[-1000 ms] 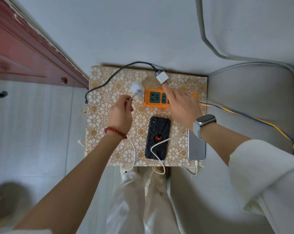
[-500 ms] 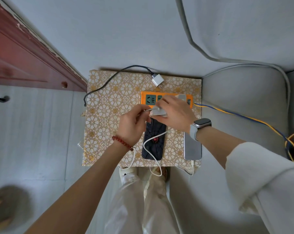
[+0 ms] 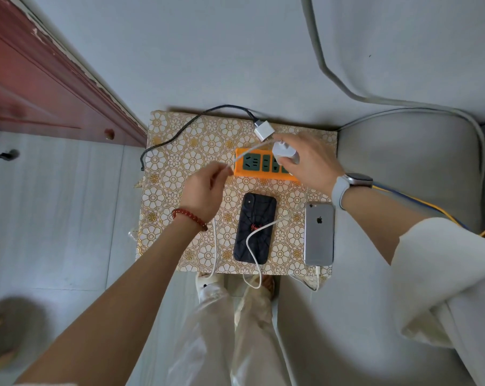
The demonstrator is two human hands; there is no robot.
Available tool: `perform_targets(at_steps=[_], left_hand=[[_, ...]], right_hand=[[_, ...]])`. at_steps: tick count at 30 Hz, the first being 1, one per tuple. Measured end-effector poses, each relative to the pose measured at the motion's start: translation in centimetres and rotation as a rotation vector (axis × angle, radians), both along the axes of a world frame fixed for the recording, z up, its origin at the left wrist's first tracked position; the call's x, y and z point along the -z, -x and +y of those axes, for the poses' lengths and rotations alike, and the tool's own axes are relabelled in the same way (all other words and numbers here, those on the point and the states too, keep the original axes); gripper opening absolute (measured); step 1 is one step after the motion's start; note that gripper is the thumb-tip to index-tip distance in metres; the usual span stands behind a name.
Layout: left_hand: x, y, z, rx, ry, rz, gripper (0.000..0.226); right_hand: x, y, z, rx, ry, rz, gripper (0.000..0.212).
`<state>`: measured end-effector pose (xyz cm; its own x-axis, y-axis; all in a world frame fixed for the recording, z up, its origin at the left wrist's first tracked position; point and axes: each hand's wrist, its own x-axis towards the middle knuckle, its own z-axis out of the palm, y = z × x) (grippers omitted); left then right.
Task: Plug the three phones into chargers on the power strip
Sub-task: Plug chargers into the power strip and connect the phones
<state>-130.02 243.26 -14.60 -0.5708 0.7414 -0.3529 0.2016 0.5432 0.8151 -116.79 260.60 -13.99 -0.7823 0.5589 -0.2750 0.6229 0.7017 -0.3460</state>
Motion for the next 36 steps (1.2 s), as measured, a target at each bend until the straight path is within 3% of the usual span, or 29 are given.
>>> perform_targets(at_steps=[4,9,11,14,18,27,31,36], left_hand=[[-0.8,0.7,1.7,-0.069,-0.1,0.103,0.022],[-0.2,-0.1,0.9,0.103,0.008,-0.115,0.02],[0.7,-0.5,-0.7,0.152,0.073,-0.166,0.018],[1.7,0.0,-2.4,0.061,0.105,-0.185,0.018],[1.4,1.1,-1.4,-0.095,0.065,-0.123,0.02],[0.7,2.0,0.8,-0.168,0.017,-0.078,0.021],[0.7,2.0,1.0,-0.152,0.029,-0.08,0.022],[0.7,1.9,1.2,-0.151,0.018,-0.08,0.02]], right_hand=[[0.1,0.9,-0.3,0.163,0.08,0.065,0.031],[0.1,1.9,-0.4,0.423,0.247,0.232,0.025],[0.0,1.6,-0.1,0.387,0.248,0.193,0.024],[0.0,1.1,0.3,0.256,0.201,0.068,0.029],[-0.2,1.3,0.5,0.07,0.162,-0.125,0.037],[-1.2,1.3,1.7,-0.121,0.199,-0.36,0.062],[-1.6,0.8,2.2,-0.162,0.038,-0.365,0.063],[-1.5,0.5,1.6,-0.099,0.012,-0.304,0.054]])
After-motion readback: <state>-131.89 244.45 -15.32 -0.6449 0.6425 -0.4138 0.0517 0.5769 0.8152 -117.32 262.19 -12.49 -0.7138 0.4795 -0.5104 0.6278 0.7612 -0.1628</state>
